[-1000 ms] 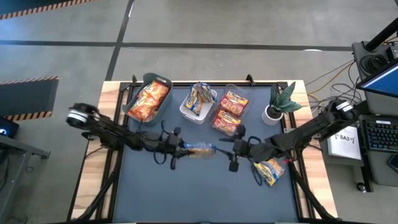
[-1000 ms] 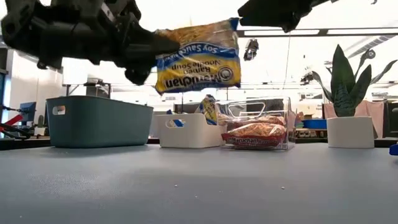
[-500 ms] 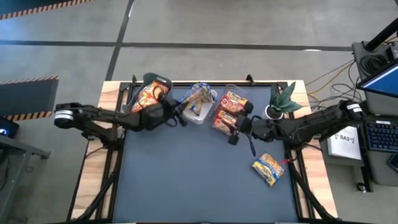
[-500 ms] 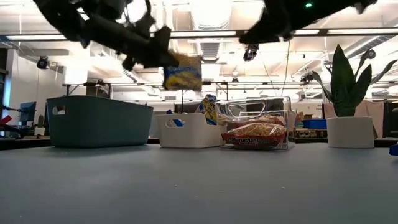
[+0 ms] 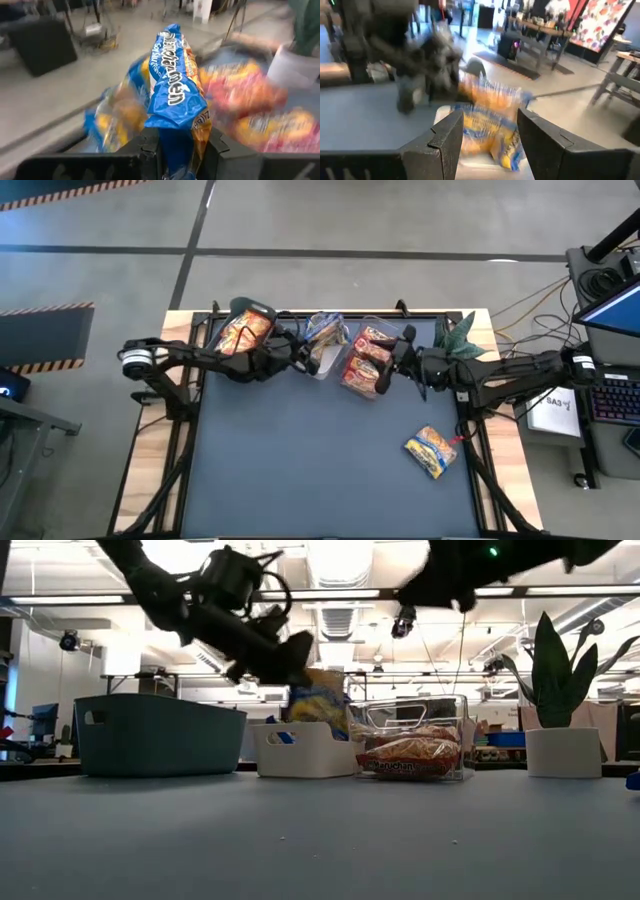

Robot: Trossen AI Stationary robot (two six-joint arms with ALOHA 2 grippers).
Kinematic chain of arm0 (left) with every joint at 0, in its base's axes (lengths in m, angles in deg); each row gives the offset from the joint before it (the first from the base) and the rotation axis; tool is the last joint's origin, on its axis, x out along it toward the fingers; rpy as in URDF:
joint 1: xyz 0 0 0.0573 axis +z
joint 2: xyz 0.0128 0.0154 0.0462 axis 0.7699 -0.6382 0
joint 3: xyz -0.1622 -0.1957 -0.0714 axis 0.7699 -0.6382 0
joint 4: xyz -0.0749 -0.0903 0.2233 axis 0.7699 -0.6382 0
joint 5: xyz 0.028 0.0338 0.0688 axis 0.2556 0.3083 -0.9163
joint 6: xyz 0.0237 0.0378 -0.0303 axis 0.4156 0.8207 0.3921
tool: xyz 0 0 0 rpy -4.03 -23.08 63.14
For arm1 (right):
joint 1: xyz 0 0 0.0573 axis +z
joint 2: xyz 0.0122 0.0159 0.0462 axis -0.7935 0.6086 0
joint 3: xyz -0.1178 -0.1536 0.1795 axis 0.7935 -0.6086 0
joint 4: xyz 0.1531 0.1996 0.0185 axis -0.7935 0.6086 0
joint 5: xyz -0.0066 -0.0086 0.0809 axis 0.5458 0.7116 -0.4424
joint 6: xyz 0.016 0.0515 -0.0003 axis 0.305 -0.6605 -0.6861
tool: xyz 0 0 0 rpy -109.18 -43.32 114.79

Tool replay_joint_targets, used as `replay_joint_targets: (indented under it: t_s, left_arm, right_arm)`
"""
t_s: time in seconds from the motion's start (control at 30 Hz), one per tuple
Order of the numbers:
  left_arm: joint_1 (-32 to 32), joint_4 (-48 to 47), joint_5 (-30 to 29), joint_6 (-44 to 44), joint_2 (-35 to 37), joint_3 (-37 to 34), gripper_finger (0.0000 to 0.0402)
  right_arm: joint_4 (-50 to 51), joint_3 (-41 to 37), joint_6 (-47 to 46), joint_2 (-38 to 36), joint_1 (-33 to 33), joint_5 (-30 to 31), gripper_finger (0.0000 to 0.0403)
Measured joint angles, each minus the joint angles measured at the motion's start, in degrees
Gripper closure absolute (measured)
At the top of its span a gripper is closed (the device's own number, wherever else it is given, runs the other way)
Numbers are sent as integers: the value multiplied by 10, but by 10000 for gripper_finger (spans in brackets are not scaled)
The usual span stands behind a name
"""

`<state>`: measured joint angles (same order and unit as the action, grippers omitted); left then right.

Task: Sort Maruchan noodles
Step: Put the blue noodle pack into the white bin

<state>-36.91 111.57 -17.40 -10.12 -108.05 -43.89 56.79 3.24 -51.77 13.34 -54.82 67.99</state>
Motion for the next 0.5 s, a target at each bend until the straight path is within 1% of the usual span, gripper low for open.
replay_joint_targets:
  t_s: [0.03,0.1,0.17,0.23,0.3,0.5]
  left_arm:
    - [0,-13,-3,-3,-2,-4,350]
    - [0,-3,-3,-5,-12,-4,350]
    - [0,-13,-3,-9,-9,-15,350]
    - [-1,-4,-2,-12,-9,-20,350]
    - [-1,-10,-3,-18,-1,-32,350]
    - [-1,-2,-3,-31,4,-46,345]
  right_arm:
    - [-20,4,-8,3,3,-11,227]
    - [-9,0,-12,-9,2,-13,227]
    - [-34,6,-14,-4,6,-18,227]
    - [-27,2,-16,-10,5,-20,227]
    - [-51,4,-15,-3,6,-29,227]
    - [-61,4,-12,-2,5,-29,227]
